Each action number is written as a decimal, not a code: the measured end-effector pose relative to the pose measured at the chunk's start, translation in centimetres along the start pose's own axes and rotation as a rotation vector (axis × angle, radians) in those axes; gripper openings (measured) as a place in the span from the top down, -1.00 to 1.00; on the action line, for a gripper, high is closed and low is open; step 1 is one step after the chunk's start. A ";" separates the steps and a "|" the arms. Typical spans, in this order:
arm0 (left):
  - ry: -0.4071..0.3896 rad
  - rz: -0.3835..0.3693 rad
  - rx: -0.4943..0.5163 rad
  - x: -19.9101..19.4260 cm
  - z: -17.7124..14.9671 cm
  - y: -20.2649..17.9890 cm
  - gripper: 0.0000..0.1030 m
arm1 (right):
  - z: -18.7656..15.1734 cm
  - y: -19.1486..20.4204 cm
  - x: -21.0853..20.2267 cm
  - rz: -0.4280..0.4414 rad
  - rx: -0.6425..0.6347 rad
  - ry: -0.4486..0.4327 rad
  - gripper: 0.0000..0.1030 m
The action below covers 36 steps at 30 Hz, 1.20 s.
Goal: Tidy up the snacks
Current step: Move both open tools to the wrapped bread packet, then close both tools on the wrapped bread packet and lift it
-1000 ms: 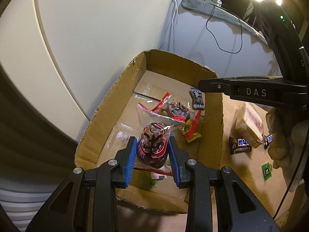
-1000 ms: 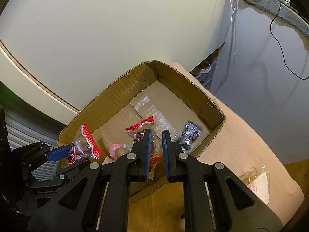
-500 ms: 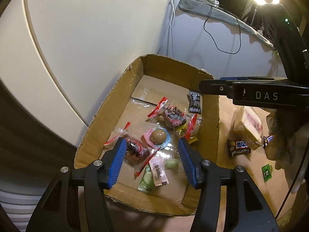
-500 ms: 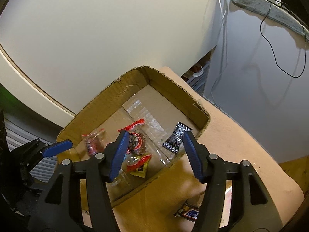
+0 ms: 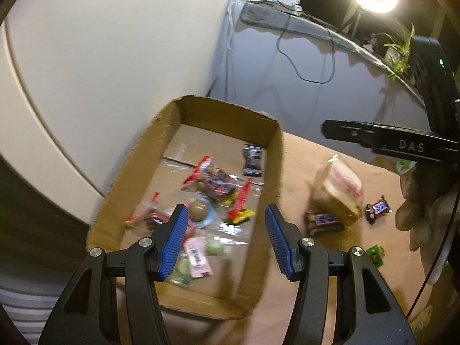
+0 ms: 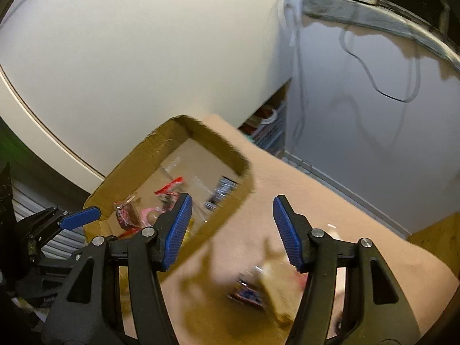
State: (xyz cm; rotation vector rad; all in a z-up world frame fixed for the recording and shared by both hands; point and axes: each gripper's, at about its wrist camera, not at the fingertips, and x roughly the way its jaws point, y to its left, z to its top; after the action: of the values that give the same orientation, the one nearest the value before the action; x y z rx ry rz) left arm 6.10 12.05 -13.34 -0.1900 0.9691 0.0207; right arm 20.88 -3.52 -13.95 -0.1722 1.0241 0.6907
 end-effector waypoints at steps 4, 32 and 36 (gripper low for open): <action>0.015 -0.041 0.019 0.4 -0.1 -1.7 -0.06 | -1.8 -4.3 -2.5 -0.035 0.096 0.010 -0.21; 0.253 -0.310 0.043 8.6 0.7 -12.5 -0.21 | -5.9 -15.3 2.8 0.109 0.358 0.194 -0.26; 0.264 -0.308 0.040 9.3 0.6 -12.9 -0.21 | -5.5 -15.2 4.4 0.125 0.351 0.220 -0.27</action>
State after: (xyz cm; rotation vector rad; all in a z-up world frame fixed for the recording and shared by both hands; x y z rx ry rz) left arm 13.18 -1.13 -18.75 -0.3088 1.1935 -0.3131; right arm 27.48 -15.87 -23.23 0.1257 1.3592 0.6017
